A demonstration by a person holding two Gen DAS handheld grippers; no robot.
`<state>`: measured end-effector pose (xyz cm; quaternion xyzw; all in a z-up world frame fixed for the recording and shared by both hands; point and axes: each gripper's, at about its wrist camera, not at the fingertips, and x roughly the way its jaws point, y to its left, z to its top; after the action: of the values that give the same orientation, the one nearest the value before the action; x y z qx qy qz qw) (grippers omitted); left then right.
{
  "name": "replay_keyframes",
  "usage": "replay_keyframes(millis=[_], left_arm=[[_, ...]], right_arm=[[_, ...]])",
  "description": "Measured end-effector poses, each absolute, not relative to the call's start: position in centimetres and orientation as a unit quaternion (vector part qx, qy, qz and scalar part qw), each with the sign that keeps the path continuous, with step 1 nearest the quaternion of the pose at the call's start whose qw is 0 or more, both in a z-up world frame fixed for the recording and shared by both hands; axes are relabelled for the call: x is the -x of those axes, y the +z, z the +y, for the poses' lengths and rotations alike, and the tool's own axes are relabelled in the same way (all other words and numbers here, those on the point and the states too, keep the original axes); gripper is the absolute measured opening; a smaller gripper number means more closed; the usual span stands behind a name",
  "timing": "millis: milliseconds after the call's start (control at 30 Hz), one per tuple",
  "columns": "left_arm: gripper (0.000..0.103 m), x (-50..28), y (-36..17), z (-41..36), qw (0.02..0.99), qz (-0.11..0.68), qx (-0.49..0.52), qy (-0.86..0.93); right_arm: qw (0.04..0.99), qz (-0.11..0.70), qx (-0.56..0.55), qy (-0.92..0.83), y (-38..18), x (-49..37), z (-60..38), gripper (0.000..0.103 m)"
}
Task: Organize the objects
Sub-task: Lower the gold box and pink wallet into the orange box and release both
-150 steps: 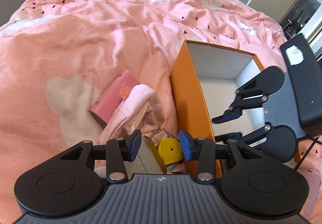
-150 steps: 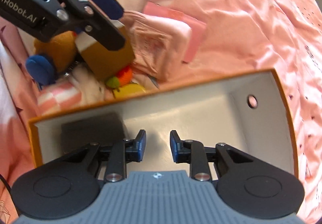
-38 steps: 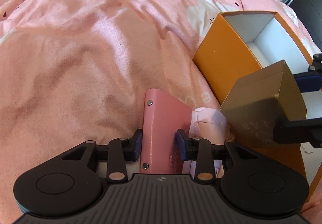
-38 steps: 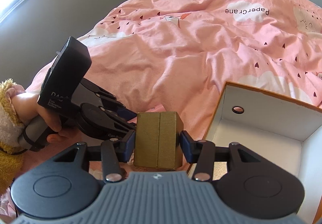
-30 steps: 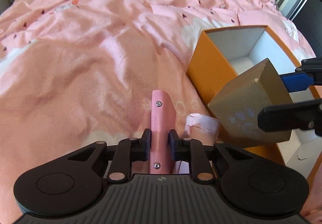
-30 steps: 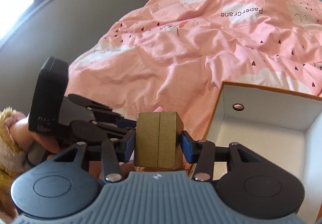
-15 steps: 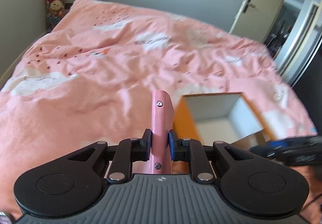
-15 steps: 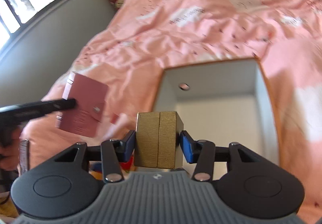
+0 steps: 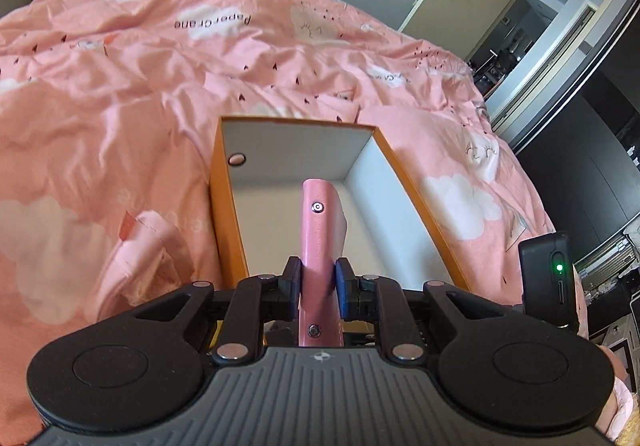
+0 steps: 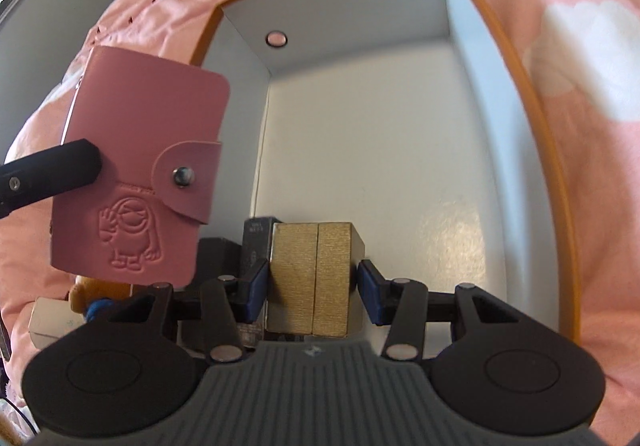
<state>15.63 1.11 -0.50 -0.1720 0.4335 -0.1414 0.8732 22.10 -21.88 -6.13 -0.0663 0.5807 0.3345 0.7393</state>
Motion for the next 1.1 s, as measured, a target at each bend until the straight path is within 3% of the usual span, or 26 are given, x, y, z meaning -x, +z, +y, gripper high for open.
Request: replay_keyframes(millis=[300,400,633,867,900,1033,1100], left_arm=[[0.02,-16.1,-1.5,0.4,0.869,0.445,0.171,-0.132],[0.02,-16.3,-1.7,0.2,0.866,0.449,0.172,-0.134],[0.02,-17.0,-2.3,-0.3,0.853,0.465,0.186,-0.145],[0.02,-17.9,-2.5,-3.3,0.836,0.48,0.205,-0.169],[0.02,-18.1,-2.7,-3.9,0.833,0.485,0.205,-0.172],[0.02,-18.6,-3.8,-5.8,0.817,0.514,0.199,-0.171],[0.02,-18.8,-4.5,-6.0,0.803,0.531,0.21,-0.171]], right_arm=[[0.697,0.624,0.087,0.342,-7.4,-22.6,-20.9,0.05],[0.668,0.651,0.087,0.348,-7.7,-22.9,-20.6,0.055],[0.654,0.651,0.111,0.368,-7.3,-22.3,-20.3,0.054],[0.729,0.536,0.234,0.355,-1.6,-21.4,-21.9,0.054],[0.739,0.517,0.258,0.346,-1.2,-21.7,-21.9,0.053],[0.745,0.462,0.33,0.35,-1.0,-22.5,-22.1,0.027],[0.727,0.435,0.353,0.397,-1.4,-22.6,-22.9,0.027]])
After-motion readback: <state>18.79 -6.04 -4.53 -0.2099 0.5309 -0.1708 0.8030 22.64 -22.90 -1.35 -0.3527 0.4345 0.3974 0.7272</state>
